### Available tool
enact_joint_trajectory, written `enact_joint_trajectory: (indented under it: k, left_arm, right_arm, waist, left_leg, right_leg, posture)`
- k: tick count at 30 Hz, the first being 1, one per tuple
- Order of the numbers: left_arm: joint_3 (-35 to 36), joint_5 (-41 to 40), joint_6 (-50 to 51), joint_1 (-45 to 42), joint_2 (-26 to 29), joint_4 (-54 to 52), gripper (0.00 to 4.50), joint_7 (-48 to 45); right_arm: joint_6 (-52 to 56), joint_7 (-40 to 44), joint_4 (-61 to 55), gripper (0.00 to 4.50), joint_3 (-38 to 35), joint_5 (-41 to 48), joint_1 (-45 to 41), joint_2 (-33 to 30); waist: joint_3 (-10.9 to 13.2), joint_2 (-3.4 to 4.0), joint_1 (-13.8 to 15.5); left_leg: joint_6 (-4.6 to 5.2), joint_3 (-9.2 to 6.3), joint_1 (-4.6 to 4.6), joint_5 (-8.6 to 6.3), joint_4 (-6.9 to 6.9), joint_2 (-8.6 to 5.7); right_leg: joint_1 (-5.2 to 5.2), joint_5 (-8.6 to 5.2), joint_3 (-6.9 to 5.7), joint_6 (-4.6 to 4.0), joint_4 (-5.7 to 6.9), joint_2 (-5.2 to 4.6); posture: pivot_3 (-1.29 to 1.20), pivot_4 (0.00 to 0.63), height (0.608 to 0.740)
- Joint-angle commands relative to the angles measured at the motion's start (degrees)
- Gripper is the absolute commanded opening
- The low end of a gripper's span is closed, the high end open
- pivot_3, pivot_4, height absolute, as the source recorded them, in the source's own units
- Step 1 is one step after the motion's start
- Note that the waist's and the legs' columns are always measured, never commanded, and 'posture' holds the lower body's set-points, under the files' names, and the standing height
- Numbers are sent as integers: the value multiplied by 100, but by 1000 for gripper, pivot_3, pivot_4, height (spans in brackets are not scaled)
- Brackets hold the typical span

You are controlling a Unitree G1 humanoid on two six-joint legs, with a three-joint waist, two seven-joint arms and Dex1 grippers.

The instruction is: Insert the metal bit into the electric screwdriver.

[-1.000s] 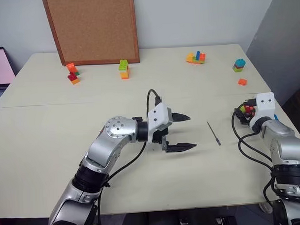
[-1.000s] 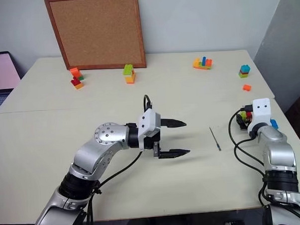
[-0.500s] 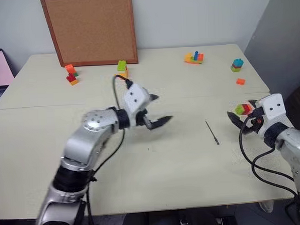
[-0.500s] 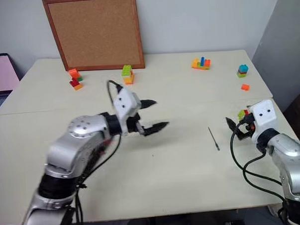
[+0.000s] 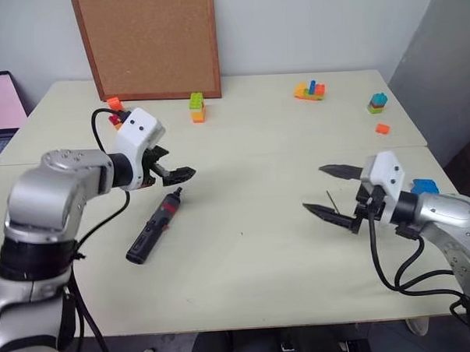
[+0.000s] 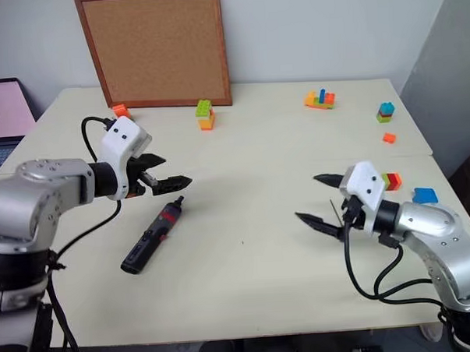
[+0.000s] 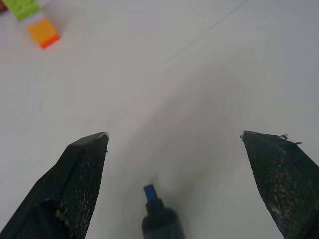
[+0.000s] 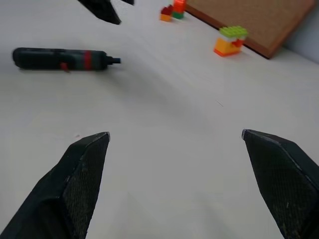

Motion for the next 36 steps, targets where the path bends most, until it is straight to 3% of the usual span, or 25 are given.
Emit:
enact_joint_trajectory:
  k: [1, 5, 12, 19, 27, 36]
  left_arm:
    - [-632, 31, 305, -259, 557, 206, 4500, -503]
    - [-1215, 142, 87, -303, 958, 289, 4500, -994]
    - [-1772, 537, -103, -484, 656, 942, 4500, -969]
    - [-1878, 780, 10, -598, 221, 1489, 4500, -820]
    - [-2068, 952, -85, -623, 103, 1943, 4500, -995]
    - [-2267, 1264, -383, -712, -240, 2524, 2796, -1014]
  right_arm:
    - [-112, 89, -246, 4475, 163, 173, -126, 77]
    - [-217, -22, -318, 4475, 348, 52, -108, 198]
    - [-323, -341, -538, 4475, 670, -196, 92, 416]
    - [-293, -499, -688, 4475, 720, -231, 200, 465]
    - [-227, -579, -742, 4475, 729, -238, 201, 439]
    - [-249, -558, -724, 4500, 788, -291, 197, 412]
  waist:
    - [0, 0, -4]
    - [0, 0, -4]
    - [0, 0, -1]
    - [0, -1, 5]
    - [0, -1, -4]
    - [-1, -1, 5]
  left_leg:
    - [0, 2, 0, 0, -1, 0]
    - [0, 5, -2, 0, 0, 1]
    - [0, 2, 0, 0, 2, 2]
    - [0, 2, -7, 0, 8, 0]
    - [0, 0, -4, 0, 8, 3]
    - [0, 1, -3, 0, 9, 0]
  right_leg:
    - [0, 0, 3, 0, -2, 0]
    - [-3, -1, 7, 1, -2, -1]
    - [-4, -2, 2, 0, 6, -1]
    - [-5, -1, 4, 0, 3, -1]
    - [-5, -1, 2, -1, 8, -1]
    - [-3, -1, 2, -1, 9, -2]
  posture:
    - [0, 150, 740]
    - [0, 150, 740]
    - [0, 150, 740]
    - [0, 150, 740]
    - [0, 150, 740]
    - [0, 150, 740]
